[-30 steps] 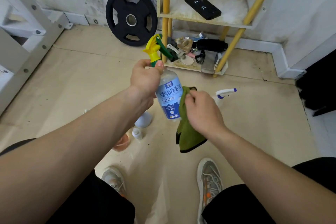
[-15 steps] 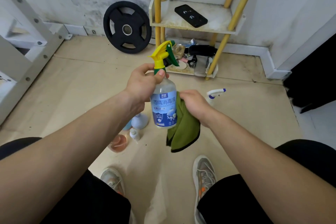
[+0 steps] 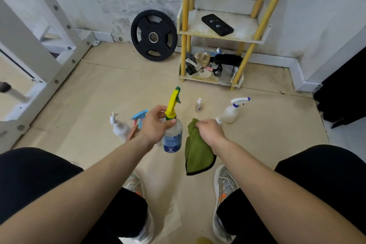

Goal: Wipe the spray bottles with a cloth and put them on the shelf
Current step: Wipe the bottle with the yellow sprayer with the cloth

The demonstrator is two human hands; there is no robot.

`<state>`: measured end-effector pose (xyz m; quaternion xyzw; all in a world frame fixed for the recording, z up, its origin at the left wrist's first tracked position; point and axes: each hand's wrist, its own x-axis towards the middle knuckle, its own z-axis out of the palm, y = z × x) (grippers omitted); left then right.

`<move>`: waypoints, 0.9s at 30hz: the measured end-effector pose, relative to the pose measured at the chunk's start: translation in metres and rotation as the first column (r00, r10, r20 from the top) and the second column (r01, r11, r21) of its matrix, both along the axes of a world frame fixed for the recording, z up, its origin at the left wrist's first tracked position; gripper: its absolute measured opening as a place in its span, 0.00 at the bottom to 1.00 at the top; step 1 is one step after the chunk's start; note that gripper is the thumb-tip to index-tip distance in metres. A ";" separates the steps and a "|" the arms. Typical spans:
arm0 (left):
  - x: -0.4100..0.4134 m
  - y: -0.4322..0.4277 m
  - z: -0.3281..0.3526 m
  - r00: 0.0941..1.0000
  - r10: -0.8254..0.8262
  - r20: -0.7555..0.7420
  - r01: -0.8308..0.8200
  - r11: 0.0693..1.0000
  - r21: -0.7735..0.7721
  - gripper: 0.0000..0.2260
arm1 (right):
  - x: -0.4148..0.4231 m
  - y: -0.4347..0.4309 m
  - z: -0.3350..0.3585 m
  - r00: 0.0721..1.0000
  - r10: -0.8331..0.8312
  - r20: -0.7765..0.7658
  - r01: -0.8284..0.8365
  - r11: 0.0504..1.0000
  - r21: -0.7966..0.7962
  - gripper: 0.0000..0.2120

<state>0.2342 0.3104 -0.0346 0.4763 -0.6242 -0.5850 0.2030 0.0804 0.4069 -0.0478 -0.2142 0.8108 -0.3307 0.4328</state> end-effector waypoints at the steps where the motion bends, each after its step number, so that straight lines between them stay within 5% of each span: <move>1: 0.002 0.003 -0.010 1.000 0.020 0.017 -0.020 1.000 0.007 0.12 | 0.003 0.000 -0.003 0.999 -0.002 -0.034 0.003 1.000 0.009 0.14; 8: 0.005 0.001 -0.075 0.981 0.170 0.097 -0.182 0.974 0.133 0.15 | 0.017 -0.015 -0.040 0.992 0.089 -0.090 -0.077 0.988 0.132 0.15; 19: -0.024 -0.024 -0.164 0.961 0.184 0.207 -0.191 0.982 0.015 0.13 | 0.001 -0.035 -0.129 0.992 0.105 -0.063 -0.083 0.955 0.283 0.16; 27: -0.038 -0.038 -0.205 0.928 0.221 0.301 -0.200 0.975 -0.097 0.09 | -0.018 -0.040 -0.160 0.996 0.060 -0.071 -0.041 0.971 0.237 0.17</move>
